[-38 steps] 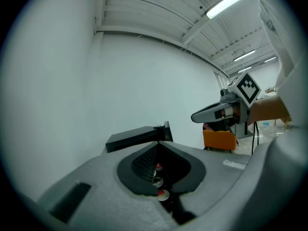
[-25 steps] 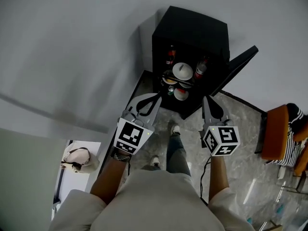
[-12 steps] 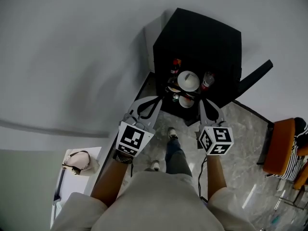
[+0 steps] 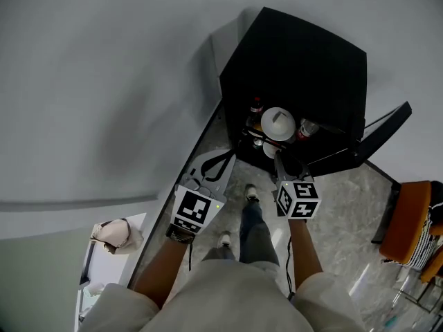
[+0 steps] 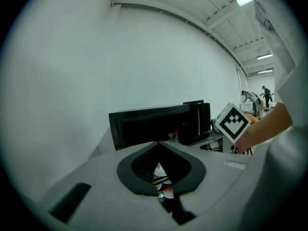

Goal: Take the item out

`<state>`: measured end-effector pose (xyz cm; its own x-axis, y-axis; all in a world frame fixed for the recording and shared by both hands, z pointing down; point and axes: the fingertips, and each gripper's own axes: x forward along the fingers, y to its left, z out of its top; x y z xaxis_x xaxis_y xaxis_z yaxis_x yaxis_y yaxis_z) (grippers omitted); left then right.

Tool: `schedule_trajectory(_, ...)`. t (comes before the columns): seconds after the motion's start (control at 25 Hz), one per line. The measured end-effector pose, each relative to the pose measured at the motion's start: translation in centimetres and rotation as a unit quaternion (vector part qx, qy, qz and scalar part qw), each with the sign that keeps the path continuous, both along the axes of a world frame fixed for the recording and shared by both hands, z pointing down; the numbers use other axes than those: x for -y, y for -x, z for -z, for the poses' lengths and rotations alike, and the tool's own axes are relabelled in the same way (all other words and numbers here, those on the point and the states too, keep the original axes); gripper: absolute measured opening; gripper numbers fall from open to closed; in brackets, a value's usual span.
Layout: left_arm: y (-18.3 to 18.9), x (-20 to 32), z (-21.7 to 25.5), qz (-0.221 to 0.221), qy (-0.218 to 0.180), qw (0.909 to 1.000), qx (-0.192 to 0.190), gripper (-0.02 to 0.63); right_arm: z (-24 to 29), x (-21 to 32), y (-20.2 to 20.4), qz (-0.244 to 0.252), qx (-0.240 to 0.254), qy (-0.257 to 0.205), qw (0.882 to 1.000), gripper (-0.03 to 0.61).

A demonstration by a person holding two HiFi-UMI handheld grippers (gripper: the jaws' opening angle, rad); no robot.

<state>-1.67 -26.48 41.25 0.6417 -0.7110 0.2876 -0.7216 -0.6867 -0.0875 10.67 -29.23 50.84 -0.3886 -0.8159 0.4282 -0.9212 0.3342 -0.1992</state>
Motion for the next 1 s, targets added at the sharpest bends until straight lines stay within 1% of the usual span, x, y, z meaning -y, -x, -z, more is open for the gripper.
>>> schedule_trajectory(0.16,-0.2,0.8,-1.6,0.004,0.015,0.9999,0.007,0.005,-2.9,1.8,-0.7,-0.017,0.022,0.030,0.999,0.060)
schedule_trajectory(0.4,-0.2,2.0,-4.4,0.011,0.042,0.9989,0.021,0.005,-7.9,3.9,-2.3,-0.044,0.058,0.085,0.994,0.068)
schedule_trajectory(0.64,-0.1,2.6,-6.6,0.018,0.061,0.9977,0.026,0.005,-13.5,4.5,-2.2,-0.052,0.075,0.146,0.985,0.077)
schedule_trajectory(0.8,-0.3,2.8,-7.8,0.019,0.068,0.9970,0.032,0.005,-16.9,5.5,-2.4,-0.065,0.085,0.171,0.979,0.077)
schedule_trajectory(1.0,0.4,2.9,-8.9,0.027,0.076,0.9961,0.034,0.005,-19.5,6.8,-2.8,-0.095,0.117,0.196,0.969,0.077)
